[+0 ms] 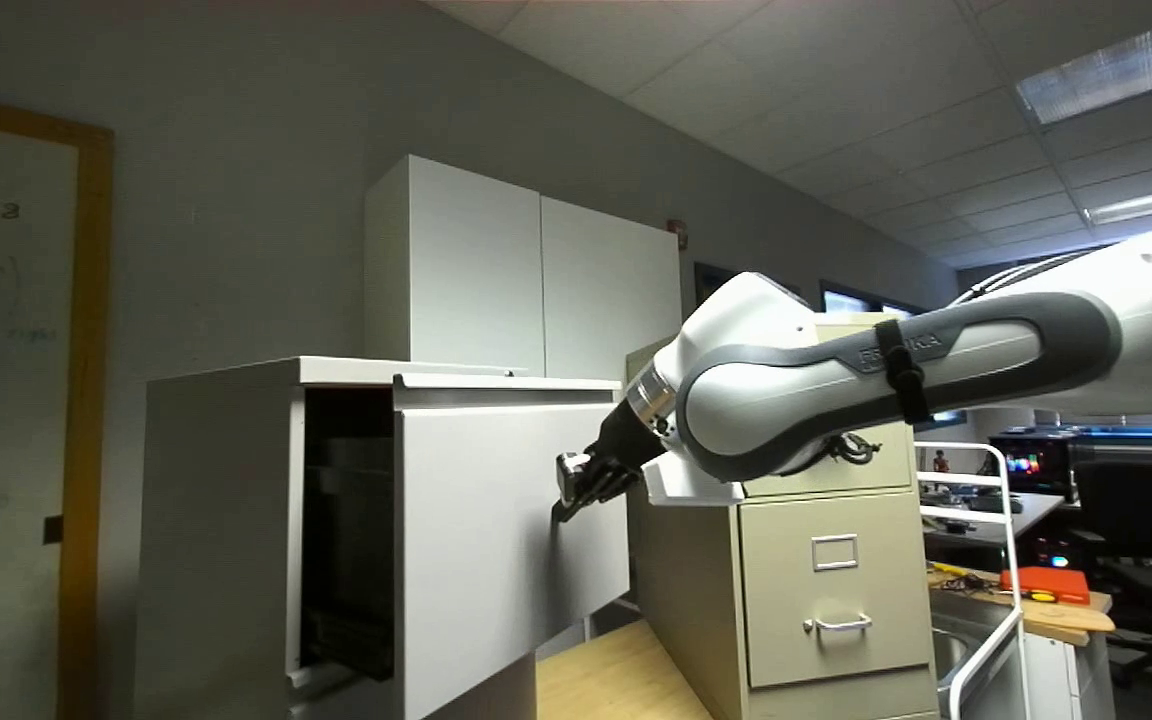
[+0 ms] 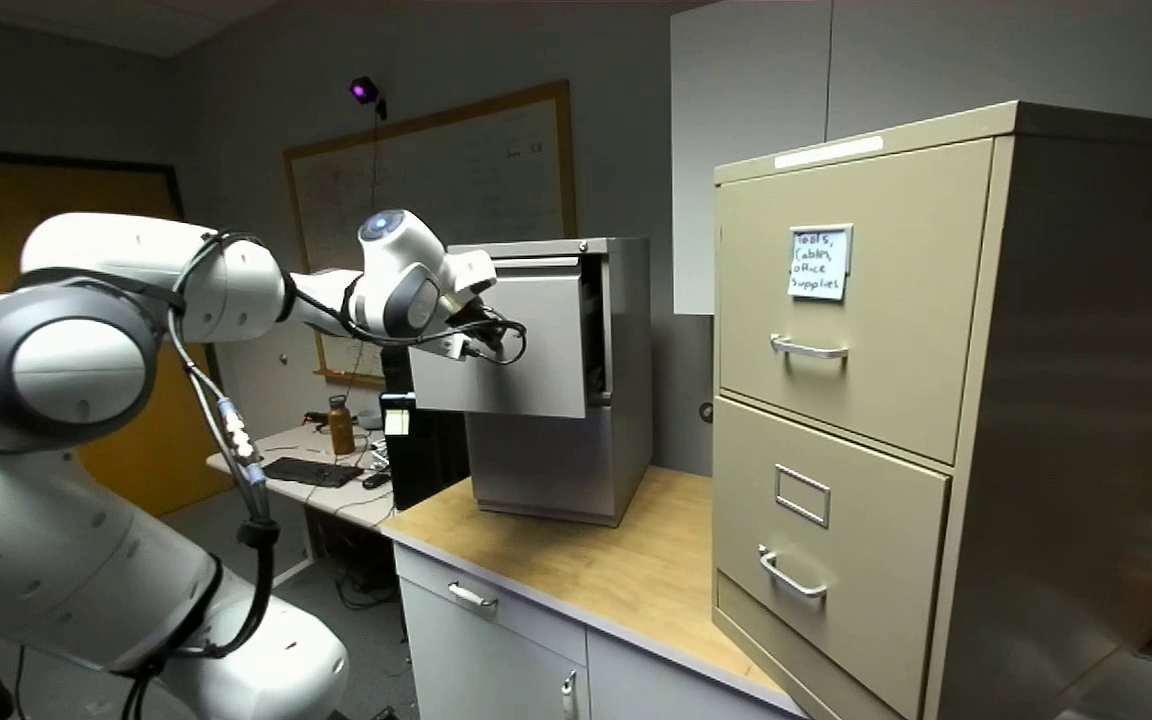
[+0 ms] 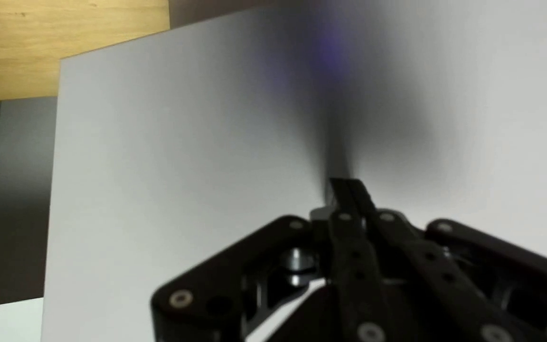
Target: Close the upper drawer
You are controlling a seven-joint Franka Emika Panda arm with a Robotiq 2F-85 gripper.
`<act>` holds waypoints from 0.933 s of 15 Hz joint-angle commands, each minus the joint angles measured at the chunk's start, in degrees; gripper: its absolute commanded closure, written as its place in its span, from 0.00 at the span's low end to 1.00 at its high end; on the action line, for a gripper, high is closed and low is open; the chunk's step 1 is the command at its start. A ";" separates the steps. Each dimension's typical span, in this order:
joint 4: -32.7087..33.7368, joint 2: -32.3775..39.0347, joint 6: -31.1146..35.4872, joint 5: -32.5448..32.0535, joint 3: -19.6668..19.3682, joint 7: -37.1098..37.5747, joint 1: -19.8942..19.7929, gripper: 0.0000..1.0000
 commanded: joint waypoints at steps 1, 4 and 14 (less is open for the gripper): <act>12.78 11.46 -2.51 -2.85 0.94 1.93 -0.98 0.96; 20.54 17.89 -6.00 -2.48 -0.04 0.56 0.47 0.97; 48.34 38.62 -19.77 -1.98 -1.15 0.68 1.11 0.96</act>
